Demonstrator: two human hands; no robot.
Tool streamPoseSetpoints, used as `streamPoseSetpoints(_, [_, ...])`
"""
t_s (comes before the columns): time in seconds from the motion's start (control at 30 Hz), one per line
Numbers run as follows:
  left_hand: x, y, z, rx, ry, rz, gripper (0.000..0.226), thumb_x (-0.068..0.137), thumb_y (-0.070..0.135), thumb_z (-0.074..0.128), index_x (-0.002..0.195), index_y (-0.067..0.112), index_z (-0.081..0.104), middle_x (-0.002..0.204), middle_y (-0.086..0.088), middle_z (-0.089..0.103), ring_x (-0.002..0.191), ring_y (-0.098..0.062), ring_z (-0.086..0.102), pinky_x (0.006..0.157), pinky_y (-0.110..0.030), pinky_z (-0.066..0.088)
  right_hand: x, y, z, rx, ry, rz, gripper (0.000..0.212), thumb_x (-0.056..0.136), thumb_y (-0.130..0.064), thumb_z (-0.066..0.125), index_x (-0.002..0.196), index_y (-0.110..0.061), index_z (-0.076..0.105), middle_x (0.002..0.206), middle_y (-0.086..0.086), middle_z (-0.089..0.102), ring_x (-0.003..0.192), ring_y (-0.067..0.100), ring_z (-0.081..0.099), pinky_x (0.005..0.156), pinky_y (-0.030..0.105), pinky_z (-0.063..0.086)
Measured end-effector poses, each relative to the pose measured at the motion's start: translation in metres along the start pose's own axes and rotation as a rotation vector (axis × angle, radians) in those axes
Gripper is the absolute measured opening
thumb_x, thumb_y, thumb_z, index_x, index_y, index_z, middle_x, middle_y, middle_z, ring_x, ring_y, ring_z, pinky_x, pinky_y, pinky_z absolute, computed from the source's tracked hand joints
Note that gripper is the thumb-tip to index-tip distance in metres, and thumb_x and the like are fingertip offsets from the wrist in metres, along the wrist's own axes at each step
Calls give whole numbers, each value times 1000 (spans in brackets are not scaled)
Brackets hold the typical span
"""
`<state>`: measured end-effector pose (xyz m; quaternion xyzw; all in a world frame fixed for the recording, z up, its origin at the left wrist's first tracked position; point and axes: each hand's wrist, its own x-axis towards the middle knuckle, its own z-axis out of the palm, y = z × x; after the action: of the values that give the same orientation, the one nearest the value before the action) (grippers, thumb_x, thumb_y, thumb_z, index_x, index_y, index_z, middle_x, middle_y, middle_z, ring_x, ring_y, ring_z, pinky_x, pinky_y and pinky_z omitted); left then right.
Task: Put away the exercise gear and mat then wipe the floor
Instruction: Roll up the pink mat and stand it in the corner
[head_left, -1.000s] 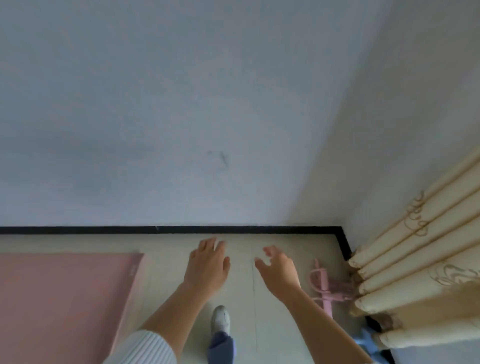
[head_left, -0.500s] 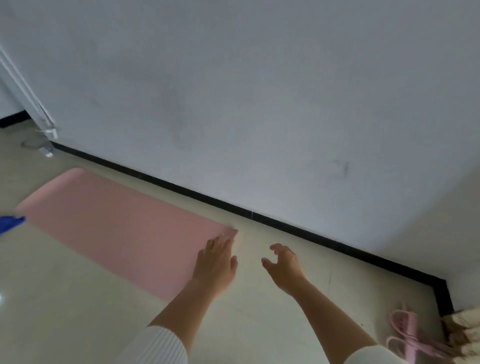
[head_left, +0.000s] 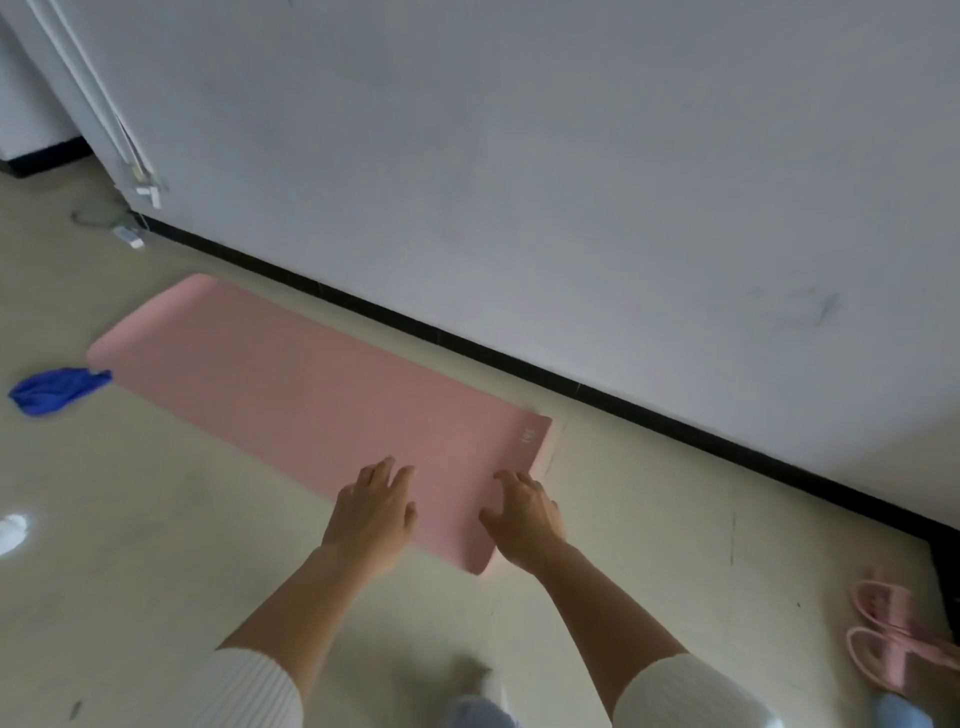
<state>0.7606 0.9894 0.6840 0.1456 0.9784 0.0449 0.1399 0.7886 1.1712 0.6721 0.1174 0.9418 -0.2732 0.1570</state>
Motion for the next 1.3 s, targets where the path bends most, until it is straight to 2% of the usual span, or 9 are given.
streamPoseSetpoints(0.2, [82,-27,14,-62,-94,95,47,99,31,32,144,18,25,154,-6,19,139,-23,21,107,-39,31,69,-9,23,-24,13,174,54,92,-35,53,141,-18,37,138,2,46,126,23,44,103,39,38])
streamPoseSetpoints(0.33, [153,-48,21,-133,-54,214,46,97,29,35,142,20,31,149,0,30,135,-19,28,103,-33,35,141,-22,54,42,10,334,50,91,-32,51,137,-16,39,135,4,46,124,24,44,101,40,38])
streamPoseSetpoints(0.47, [217,-89,32,-108,-59,318,44,95,24,37,139,19,37,144,1,39,130,-19,36,98,-33,40,198,-46,88,84,-1,406,48,92,-28,48,137,-15,38,135,4,45,123,24,44,100,39,37])
streamPoseSetpoints(0.6, [272,-123,53,-57,-154,290,45,96,25,36,141,17,34,145,-2,38,131,-20,35,99,-32,39,236,-55,114,85,-25,438,45,94,-30,46,136,-15,38,133,3,45,122,23,44,100,39,38])
streamPoseSetpoints(0.77, [329,-142,90,42,-270,391,45,96,27,35,140,16,32,143,-3,37,129,-22,34,97,-34,38,275,-49,144,126,-39,569,42,94,-31,45,133,-16,40,132,4,45,121,23,44,99,39,37])
streamPoseSetpoints(0.87, [363,-147,121,0,-320,463,45,98,28,34,141,16,31,146,-4,34,133,-21,30,102,-33,35,302,-42,170,188,-4,662,41,95,-31,44,132,-15,41,132,3,46,121,23,44,99,38,36])
streamPoseSetpoints(1.03, [419,-176,224,-40,-389,605,44,98,27,34,141,17,31,150,-2,29,139,-18,22,108,-32,31,356,-18,260,272,84,787,46,96,-34,44,138,-17,37,136,0,44,126,22,41,104,39,35])
streamPoseSetpoints(1.2, [479,-216,379,37,-404,668,46,99,28,33,143,17,27,153,-5,24,140,-20,20,107,-32,30,409,42,386,237,130,836,50,96,-37,45,141,-19,33,138,0,42,125,21,40,103,40,32])
streamPoseSetpoints(1.3, [509,-234,477,113,-409,751,51,100,30,30,147,14,19,156,-7,16,143,-22,14,112,-34,27,434,91,455,179,167,894,53,95,-40,47,141,-18,32,140,1,40,126,22,39,103,41,32])
